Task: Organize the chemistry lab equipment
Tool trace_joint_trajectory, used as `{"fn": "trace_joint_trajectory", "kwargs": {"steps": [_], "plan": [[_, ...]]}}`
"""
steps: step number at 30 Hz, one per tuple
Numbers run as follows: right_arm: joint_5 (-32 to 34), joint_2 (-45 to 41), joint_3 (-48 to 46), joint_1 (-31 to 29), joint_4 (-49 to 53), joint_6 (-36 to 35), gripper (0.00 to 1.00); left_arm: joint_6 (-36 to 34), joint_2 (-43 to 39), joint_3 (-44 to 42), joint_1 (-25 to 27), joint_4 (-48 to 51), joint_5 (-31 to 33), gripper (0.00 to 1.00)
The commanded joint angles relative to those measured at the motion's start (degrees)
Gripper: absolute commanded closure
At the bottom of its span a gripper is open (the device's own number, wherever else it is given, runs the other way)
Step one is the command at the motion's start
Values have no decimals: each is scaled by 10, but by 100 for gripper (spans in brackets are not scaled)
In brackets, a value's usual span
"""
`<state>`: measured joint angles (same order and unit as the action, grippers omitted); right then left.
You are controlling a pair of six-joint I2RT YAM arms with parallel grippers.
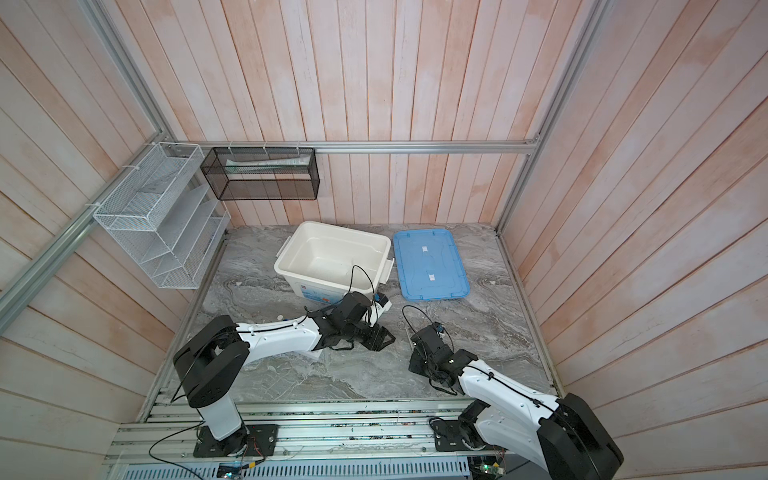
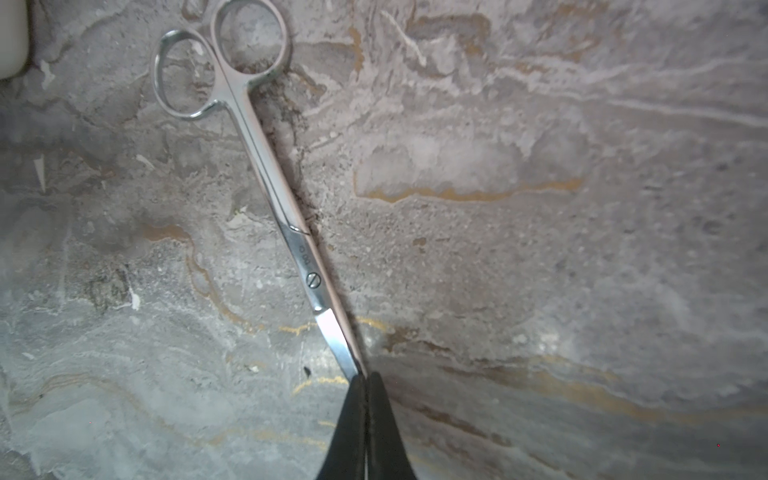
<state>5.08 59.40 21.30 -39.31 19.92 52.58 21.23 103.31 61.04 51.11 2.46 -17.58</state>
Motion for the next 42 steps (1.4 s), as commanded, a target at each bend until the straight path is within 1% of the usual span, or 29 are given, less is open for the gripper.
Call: {"fn": "trace_joint_trajectory", "kwargs": {"steps": [1,5,15,17,22,32,42], "plan": [[0,6,-25,-9,38,12,94,63,17,19,-2,-32,19,43],[-1,-1,-29,-13,36,15,94,109,36,28,-6,-56,33,43],[3,-5,-32,-14,32,16,94,163,76,50,-8,-75,57,41],[4,-5,-32,-14,30,15,94,168,80,47,-9,-83,62,41],[-1,-6,-36,-15,25,16,94,173,93,54,-11,-95,53,41],[-3,-12,-41,-16,15,14,94,179,117,83,-11,-66,49,41],[2,-19,-37,-16,13,7,94,182,153,132,-11,-18,46,43]]}}
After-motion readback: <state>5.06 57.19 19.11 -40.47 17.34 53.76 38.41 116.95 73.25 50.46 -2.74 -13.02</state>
